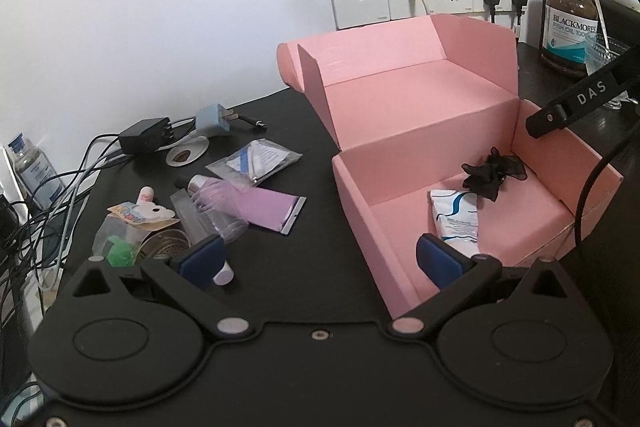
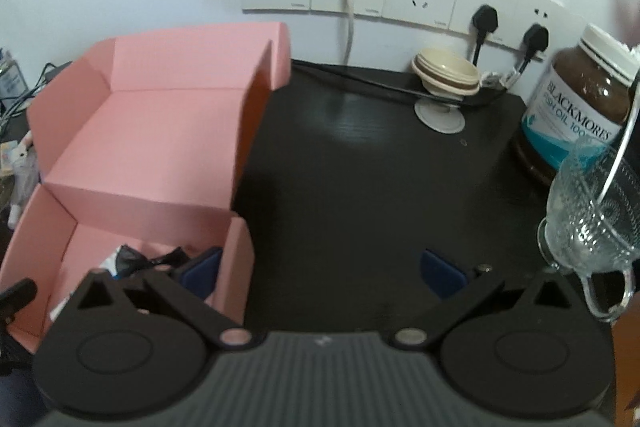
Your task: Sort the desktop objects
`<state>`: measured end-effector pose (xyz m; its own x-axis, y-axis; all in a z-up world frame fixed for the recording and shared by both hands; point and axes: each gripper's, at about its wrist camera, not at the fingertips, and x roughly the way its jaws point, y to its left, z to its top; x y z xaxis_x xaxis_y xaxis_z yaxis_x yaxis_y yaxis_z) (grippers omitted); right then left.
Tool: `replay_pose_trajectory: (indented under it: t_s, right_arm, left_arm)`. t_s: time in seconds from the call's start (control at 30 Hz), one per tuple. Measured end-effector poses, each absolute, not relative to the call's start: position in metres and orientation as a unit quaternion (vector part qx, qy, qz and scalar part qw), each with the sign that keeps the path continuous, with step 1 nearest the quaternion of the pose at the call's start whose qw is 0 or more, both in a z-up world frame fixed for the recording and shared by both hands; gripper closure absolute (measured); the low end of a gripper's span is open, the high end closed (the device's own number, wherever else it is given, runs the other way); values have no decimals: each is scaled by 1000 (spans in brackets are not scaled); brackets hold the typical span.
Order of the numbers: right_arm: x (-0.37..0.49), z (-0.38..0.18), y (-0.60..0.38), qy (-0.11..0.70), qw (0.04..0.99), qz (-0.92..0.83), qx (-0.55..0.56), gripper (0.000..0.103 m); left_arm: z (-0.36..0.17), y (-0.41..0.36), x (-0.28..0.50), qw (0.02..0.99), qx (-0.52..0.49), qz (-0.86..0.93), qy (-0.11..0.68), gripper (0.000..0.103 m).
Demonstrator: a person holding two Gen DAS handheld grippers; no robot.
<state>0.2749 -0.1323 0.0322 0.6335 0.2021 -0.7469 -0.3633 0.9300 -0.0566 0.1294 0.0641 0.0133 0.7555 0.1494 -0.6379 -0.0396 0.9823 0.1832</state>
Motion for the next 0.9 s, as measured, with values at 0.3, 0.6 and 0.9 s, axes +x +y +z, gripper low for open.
replay_pose_trajectory:
  t_s: [0.3,0.6,0.9]
  right_arm:
    - [281,35,-140,395,901,143,-106,1]
    - [279,33,-142,399,900,142,-106,1]
    - [268,29,-142,405,897,141,-109,1]
  left_arm:
    - [12,59,134,934,76,45,346,0]
    - [11,62,130,933,53,50,352,0]
    - [12,62,120,934,55,45,351,0]
